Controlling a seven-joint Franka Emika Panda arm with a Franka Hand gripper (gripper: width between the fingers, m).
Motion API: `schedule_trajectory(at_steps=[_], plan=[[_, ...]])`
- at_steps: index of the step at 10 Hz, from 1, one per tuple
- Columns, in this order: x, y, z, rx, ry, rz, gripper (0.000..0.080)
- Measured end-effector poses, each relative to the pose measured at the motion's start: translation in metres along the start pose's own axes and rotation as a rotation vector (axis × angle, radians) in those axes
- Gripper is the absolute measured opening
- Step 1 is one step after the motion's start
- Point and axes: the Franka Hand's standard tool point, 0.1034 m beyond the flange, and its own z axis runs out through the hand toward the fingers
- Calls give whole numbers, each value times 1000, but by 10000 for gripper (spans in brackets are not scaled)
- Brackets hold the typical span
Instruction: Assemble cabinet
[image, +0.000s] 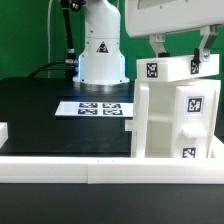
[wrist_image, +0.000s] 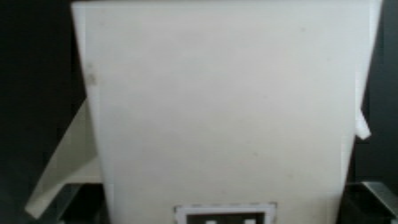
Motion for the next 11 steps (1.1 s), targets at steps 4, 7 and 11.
schedule_trajectory(at_steps=[4,7,11], plan=[[0,0,0,21,-15,240,560],[-1,-1,0,26,-34,414,560],[-3,-1,2,48,-61,856,560]])
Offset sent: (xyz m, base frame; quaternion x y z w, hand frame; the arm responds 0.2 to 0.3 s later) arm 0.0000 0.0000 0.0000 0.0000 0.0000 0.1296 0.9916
